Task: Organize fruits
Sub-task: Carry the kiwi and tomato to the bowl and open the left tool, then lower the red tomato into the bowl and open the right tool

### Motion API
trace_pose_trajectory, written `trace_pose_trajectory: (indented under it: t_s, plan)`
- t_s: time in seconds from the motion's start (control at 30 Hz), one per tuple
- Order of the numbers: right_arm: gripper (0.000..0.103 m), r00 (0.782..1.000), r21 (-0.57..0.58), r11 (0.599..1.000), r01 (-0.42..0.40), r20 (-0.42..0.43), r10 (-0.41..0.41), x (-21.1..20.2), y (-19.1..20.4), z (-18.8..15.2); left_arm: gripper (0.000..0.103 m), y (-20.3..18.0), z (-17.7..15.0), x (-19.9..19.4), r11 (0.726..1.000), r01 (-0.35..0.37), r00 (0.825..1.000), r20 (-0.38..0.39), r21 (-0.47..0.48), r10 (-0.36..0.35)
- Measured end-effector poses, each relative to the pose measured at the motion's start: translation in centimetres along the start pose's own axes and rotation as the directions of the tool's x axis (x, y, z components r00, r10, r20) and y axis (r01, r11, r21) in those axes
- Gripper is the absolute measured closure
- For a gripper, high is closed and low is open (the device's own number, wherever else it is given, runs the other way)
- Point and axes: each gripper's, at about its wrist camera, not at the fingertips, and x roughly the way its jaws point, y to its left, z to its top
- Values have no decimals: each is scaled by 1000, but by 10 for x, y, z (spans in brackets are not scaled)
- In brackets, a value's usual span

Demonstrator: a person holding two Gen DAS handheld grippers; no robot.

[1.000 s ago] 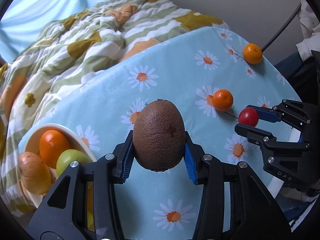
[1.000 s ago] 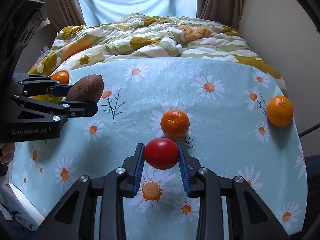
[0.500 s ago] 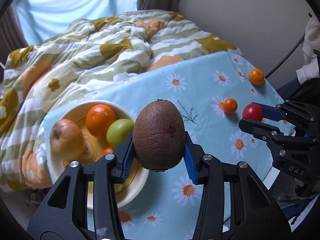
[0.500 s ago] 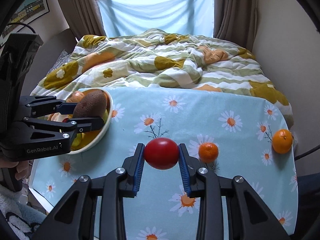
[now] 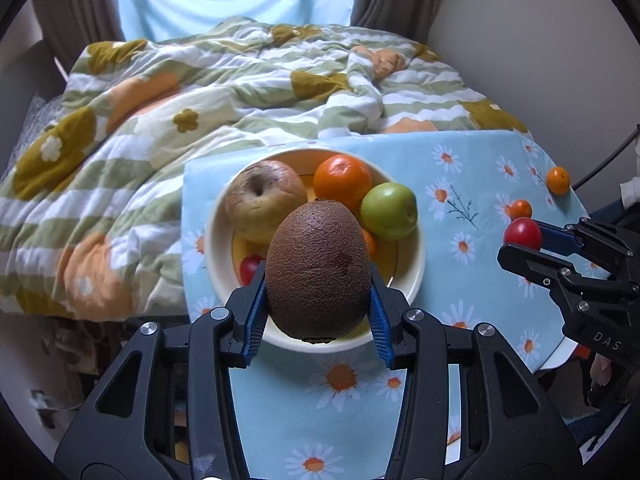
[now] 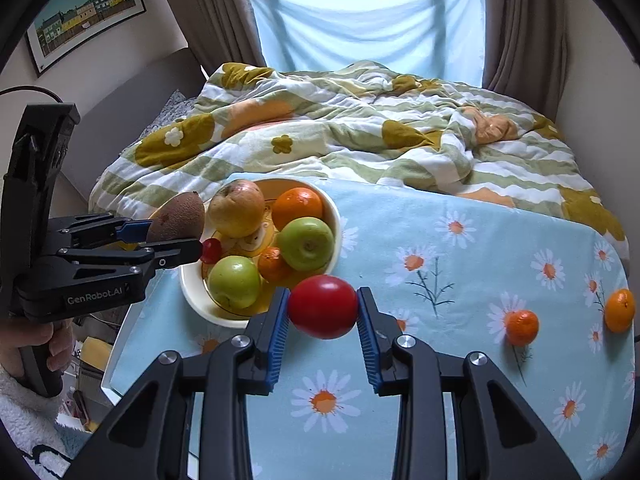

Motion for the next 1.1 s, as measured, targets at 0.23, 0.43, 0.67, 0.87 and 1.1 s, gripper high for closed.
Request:
trace_pose_trajectory:
  t_s: [0.23, 0.43, 0.67, 0.87, 1.1]
  plan:
    - [72, 1000, -17, 1000, -24, -7, 24, 20, 31, 2, 53, 34, -10, 11, 999, 10, 1000, 17, -33, -10]
    - [72, 1000, -15, 1000, -19, -9, 18, 34, 45, 3, 53, 40, -10, 27, 999, 46, 998, 34, -15, -45]
    - [72, 1000, 4, 1000, -2, -20, 2, 42, 49, 3, 53, 36, -11, 44, 997, 77, 996, 49, 13, -78]
    - [72, 1000, 14, 1000, 11, -29, -11, 40, 41, 3, 51, 36, -10, 54, 997, 83, 995, 50, 5, -83]
    - [72, 1000, 28, 1000, 13, -27, -12, 37, 28, 4, 0, 38, -11, 42, 1000, 20, 995, 94, -15, -18]
